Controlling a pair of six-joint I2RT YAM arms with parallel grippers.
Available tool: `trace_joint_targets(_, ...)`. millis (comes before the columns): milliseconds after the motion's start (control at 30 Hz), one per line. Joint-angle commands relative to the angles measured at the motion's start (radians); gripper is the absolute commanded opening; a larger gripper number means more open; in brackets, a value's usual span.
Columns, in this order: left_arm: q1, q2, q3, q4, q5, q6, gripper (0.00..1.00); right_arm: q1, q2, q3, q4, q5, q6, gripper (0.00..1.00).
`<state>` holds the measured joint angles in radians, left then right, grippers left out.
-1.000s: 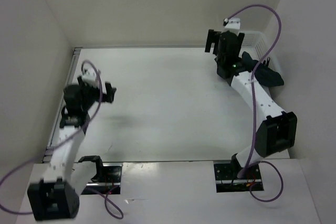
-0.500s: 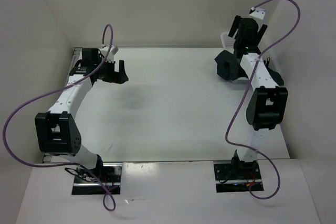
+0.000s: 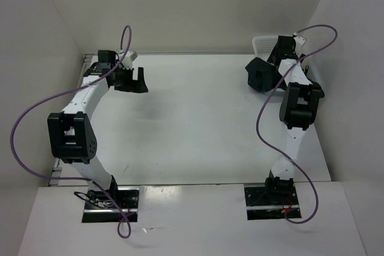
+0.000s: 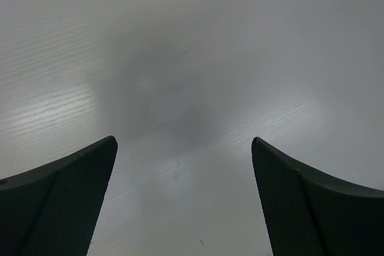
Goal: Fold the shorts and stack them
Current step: Grab the shorts from the pile
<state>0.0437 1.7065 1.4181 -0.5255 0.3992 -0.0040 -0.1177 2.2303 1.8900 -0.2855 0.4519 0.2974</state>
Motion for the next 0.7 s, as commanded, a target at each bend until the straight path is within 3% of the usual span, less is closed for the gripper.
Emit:
trace_joint_targets(0,-0.076,0.011,0.008,0.001,0.055,0.004,0.99,-0.033,-0.006,0.032,-0.055,0.002,0.069,0.99)
trace_joint_targets(167,-0.087,0.031,0.044,0.001,0.055,0.004,0.99,-0.033,0.003,0.014,-0.083,0.001,0.069,0.96)
trace_joint_targets(267,-0.087,0.031,0.054,0.001,0.067,0.004,0.99,-0.033,-0.024,-0.043,-0.083,-0.033,0.078,0.62)
trace_joint_targets(300,-0.087,0.031,0.054,0.001,0.067,0.004,0.99,-0.033,-0.034,-0.067,-0.074,-0.033,0.088,0.38)
trace_joint_targets(433,-0.087,0.018,0.054,0.019,0.067,0.004,0.99,-0.033,-0.073,-0.086,-0.052,-0.042,0.088,0.0)
trace_joint_targets(667,-0.087,-0.1,0.064,0.058,0.044,0.004,0.99,0.039,-0.323,-0.095,0.041,0.142,0.034,0.0)
